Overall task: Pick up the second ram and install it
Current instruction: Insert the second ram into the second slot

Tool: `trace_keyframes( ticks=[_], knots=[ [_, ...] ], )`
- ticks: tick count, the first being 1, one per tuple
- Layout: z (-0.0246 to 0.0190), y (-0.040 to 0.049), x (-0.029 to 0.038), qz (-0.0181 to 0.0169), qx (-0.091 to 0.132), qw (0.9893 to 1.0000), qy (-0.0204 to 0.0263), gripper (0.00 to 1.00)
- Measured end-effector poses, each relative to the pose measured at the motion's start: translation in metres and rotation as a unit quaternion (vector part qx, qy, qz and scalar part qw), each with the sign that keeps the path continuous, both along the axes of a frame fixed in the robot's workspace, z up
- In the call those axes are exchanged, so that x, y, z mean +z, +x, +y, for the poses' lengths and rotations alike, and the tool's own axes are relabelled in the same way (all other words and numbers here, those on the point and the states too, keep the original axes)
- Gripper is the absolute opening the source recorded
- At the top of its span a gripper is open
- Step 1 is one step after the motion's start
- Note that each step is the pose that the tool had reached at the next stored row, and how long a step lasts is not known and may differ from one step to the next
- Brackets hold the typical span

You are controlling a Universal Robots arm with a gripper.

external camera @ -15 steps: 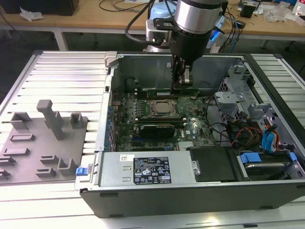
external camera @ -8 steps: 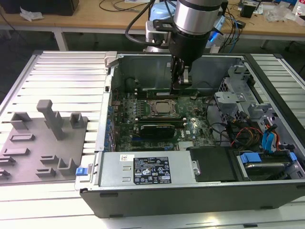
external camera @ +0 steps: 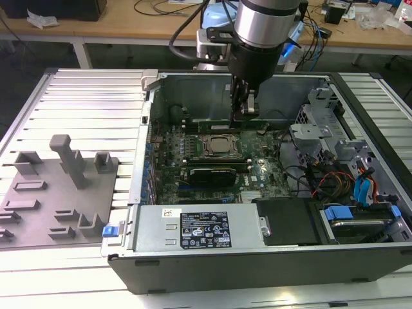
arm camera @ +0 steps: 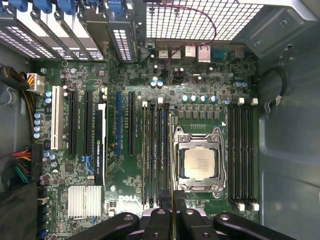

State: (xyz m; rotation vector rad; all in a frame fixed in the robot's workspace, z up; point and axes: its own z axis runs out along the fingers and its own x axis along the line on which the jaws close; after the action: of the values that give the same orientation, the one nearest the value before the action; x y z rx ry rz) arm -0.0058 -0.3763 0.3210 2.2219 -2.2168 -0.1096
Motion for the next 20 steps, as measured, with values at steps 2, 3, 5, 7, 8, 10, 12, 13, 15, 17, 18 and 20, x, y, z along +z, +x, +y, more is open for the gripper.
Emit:
trace_keyframes(
  ticks=[2,3,5,7,8,10,12,13,15,17,18,20],
  knots=[
    [0.0000,-0.0002,-0.0023,0.0000,0.000,1.0000,0.0000,0.13],
    [0.0000,-0.0002,-0.0037,0.0000,0.000,1.0000,0.0000,0.13],
    [0.0000,-0.0002,-0.0088,0.0000,0.000,1.0000,-0.0001,0.13],
    [0.0000,-0.0002,-0.0106,0.0000,0.000,1.0000,-0.0001,0.13],
    [0.0000,-0.0002,-0.0113,0.0001,0.000,1.0000,-0.0001,0.13],
    [0.0000,-0.0002,-0.0151,0.0000,0.000,1.0000,0.0000,0.13],
    [0.0000,-0.0002,-0.0193,0.0001,0.000,1.0000,-0.0001,0.13],
    [0.0000,-0.0002,-0.0206,0.0000,0.000,1.0000,-0.0001,0.13],
    [0.0000,-0.0002,-0.0249,0.0001,0.000,1.0000,-0.0001,0.13],
    [0.0000,-0.0002,-0.0287,0.0000,0.000,1.0000,-0.0001,0.13],
    [0.0000,-0.0002,-0.0300,0.0001,0.000,1.0000,-0.0001,0.13],
    [0.0000,-0.0002,-0.0316,0.0000,0.000,1.0000,0.0000,0.13]
  ],
)
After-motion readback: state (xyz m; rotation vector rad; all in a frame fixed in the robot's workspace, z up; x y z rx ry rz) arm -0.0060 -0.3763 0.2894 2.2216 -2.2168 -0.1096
